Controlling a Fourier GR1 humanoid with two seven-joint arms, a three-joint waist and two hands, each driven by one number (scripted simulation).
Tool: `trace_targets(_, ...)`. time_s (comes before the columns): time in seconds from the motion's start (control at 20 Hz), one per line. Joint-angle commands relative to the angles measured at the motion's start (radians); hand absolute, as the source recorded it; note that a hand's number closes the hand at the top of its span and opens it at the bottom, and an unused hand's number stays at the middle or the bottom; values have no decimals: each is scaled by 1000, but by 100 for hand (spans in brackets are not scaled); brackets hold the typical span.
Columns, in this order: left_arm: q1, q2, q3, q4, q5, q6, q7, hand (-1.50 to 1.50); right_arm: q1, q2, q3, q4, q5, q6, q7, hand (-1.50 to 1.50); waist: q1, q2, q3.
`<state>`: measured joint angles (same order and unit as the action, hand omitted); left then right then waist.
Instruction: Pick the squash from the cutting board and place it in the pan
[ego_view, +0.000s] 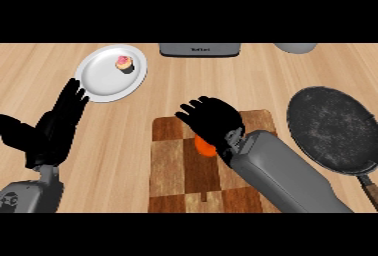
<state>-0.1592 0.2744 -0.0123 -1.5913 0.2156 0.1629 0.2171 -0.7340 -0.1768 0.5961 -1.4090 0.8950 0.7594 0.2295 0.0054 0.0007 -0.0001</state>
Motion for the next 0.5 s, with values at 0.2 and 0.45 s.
trace_targets(0.2, 48, -27, 17, -46, -20, -22, -16, 0, 62, 39, 24, 102, 124, -95, -95, -150, 2, -1, 0)
trace_targets(0.45, -9, -30, 39, -7, -42, -24, 21, 0, 9, 109, -62, 196, 155, -90, -124, -150, 1, 0, 0)
